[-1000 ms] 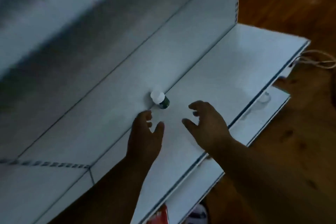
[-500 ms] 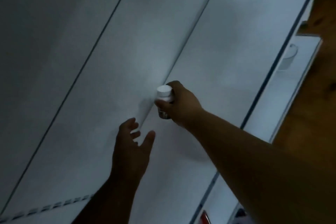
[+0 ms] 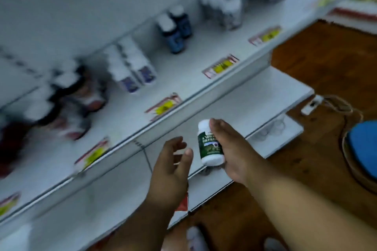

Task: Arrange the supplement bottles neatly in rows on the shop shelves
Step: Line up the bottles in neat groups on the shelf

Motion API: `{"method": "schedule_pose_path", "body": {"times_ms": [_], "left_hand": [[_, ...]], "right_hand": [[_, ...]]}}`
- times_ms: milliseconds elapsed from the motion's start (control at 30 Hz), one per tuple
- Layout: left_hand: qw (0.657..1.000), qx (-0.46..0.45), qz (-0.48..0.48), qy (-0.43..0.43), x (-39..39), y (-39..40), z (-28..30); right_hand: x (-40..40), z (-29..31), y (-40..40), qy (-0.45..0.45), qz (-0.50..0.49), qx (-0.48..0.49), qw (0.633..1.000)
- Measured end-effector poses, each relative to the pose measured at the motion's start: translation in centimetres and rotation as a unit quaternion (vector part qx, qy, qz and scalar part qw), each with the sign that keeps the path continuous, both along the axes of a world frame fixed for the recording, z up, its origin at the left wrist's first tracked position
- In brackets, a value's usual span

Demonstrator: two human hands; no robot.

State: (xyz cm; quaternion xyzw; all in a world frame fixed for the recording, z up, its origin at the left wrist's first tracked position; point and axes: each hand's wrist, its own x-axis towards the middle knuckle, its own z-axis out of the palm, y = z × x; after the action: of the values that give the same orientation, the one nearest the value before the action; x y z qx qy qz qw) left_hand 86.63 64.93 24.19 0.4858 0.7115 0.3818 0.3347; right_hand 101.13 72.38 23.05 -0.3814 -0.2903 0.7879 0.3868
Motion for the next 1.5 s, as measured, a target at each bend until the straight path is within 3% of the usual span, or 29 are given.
{"method": "schedule_pose_path", "body": {"times_ms": [233,367,600,767,900,1067,1133,1233,1500], "left_hand": [[0.997,0.045,0.044,-0.036,-8.6,-16.3,12.3],[0.988,0.074,0.124,-0.055,-18.0,-26.6,15.2],[0.962,0.079,0.259,0.023,-34.6,-45.3,18.5],[0.952,0.07,0.296,0.033,-45.1,-49.9,19.5],[0.944,0.073,0.322,0.02,-53.6,-50.5,18.1],[0.939,-0.001,0.34,0.048,-64.3,-50.8,16.1],[0.938,-0.044,0.332,0.089,-68.4,-51.2,16.2],[0.931,-0.102,0.32,0.146,-74.6,-51.4,15.8],[0.922,-0.193,0.189,0.278,-91.2,-48.7,10.0]], "right_hand": [[-9.8,15.6,-13.6,0.03,0.133,-0.025,0.99],[-19.9,19.1,-21.4,0.019,0.223,0.0,0.975],[-39.2,21.7,-35.9,0.052,0.334,-0.064,0.939],[-51.2,24.0,-40.4,0.021,0.354,-0.009,0.935],[-60.7,22.6,-40.7,-0.001,0.355,0.038,0.934],[-73.3,20.5,-39.8,-0.051,0.375,0.167,0.911],[-78.3,19.9,-39.7,-0.101,0.36,0.271,0.887],[-84.6,19.2,-40.4,-0.211,0.33,0.418,0.82],[-97.3,13.2,-43.2,-0.367,0.264,0.581,0.677]]}}
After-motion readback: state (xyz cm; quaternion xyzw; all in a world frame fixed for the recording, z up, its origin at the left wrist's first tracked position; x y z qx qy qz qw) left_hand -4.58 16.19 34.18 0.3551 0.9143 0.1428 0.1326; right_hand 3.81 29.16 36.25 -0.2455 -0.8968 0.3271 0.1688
